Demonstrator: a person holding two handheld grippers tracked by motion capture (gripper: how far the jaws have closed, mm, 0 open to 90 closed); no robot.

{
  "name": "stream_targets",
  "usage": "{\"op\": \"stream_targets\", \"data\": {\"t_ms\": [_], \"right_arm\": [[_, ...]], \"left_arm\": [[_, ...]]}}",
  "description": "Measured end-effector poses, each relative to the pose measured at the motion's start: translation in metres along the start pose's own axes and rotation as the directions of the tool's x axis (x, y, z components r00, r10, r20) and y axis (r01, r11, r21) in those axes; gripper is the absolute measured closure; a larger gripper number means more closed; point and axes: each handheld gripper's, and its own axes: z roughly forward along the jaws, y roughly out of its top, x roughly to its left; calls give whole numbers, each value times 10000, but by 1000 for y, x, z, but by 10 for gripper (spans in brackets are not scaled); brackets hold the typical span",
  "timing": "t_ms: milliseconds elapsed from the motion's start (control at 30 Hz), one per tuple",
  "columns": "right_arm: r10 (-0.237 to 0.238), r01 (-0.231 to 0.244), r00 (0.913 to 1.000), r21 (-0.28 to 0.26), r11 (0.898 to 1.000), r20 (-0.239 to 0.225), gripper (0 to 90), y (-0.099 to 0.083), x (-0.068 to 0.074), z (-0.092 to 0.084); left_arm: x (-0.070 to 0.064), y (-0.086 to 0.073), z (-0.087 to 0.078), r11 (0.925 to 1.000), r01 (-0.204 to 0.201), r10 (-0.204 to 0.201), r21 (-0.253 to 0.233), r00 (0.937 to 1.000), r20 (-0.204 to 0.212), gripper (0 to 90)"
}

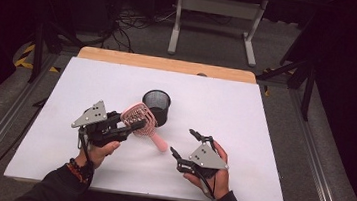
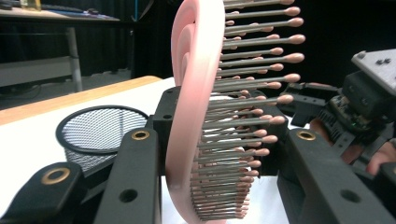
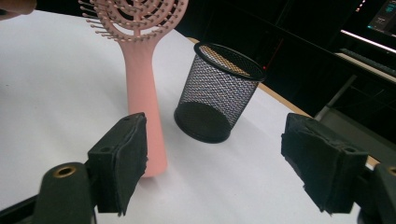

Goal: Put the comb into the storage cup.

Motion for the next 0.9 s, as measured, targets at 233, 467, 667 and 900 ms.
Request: {"op": "stream_targets", "data": {"t_ms": [233, 467, 667, 900], "right_arm": [[36, -37, 9998, 52, 10000, 178, 220, -2, -5, -4], [155, -157, 9988, 52, 9999, 469, 195, -6, -10, -9], [316, -323, 9976, 103, 9994, 622, 144, -10, -15, -13], [364, -375, 9970, 144, 9992, 686, 129, -16, -19, -17]], "left_arm": [[3, 0, -4, 9997, -235, 237, 80, 9993, -287, 625], [6, 2, -9, 9996, -292, 293, 23, 9986, -444, 625], [8, 4, -14, 9992, -386, 391, 97, 9971, -648, 625], [12, 7, -20, 9990, -438, 437, 10, 9935, -1055, 625]]}}
